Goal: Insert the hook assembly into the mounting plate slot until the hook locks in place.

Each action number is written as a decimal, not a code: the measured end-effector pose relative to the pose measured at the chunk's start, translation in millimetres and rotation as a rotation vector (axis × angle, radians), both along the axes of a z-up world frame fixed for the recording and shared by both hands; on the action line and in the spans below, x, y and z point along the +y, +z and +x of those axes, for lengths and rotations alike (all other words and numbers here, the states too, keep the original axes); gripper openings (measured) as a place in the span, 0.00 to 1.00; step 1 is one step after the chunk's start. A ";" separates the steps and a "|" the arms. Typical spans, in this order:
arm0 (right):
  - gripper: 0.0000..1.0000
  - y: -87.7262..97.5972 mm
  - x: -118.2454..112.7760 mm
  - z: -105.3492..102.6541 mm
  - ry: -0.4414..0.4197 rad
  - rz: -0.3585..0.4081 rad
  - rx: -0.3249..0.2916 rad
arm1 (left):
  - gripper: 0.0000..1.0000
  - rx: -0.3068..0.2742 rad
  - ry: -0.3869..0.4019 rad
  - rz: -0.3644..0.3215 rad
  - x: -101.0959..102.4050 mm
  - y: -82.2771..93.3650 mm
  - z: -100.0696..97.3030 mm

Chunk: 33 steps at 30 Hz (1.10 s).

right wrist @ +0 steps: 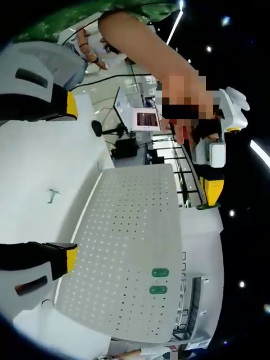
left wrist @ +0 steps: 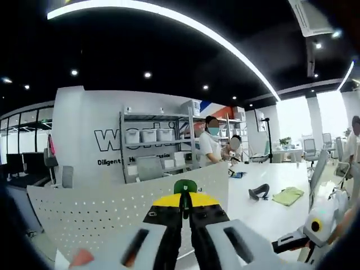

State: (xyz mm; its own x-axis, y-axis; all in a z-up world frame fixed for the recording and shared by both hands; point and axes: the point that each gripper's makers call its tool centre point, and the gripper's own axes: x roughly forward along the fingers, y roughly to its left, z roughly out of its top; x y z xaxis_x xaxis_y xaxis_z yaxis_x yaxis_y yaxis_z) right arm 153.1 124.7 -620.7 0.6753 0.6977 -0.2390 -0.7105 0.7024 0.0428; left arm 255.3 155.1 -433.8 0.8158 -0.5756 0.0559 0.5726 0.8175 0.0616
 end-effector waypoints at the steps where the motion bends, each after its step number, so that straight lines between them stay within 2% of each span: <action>1: 0.91 1.1 -1.3 1.2 0.000 0.000 -0.001 | 0.03 -0.003 0.003 -0.003 -0.6 3.3 2.7; 5: 0.90 4.8 -7.9 7.3 -0.003 0.002 -0.006 | 0.03 -0.014 0.022 -0.037 -1.4 19.7 15.8; 8: 0.90 1.8 -10.7 11.0 -0.005 0.002 0.000 | 0.03 -0.022 0.040 -0.050 -3.2 23.1 25.1; 11: 0.90 -2.7 -11.5 13.2 -0.002 0.004 0.011 | 0.03 0.019 0.056 -0.071 -6.8 12.0 40.3; 18: 0.90 -9.6 -14.5 21.3 0.003 0.014 0.029 | 0.03 0.051 0.098 -0.074 -17.9 -15.2 60.1; 23: 0.89 -12.4 -18.4 27.9 -0.001 0.020 0.035 | 0.03 0.061 0.160 -0.103 -19.2 -31.1 75.1; 33: 0.89 -15.9 -27.7 34.9 -0.010 0.016 0.036 | 0.03 0.094 0.232 -0.145 -25.4 -55.3 97.4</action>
State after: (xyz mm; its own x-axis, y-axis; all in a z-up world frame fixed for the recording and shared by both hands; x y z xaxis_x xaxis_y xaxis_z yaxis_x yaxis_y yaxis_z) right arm 188.0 97.1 -636.6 0.6731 0.6952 -0.2522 -0.7016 0.7081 0.0794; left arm 352.7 129.6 -489.1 0.9302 -0.3646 0.0421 0.3671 0.9237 -0.1095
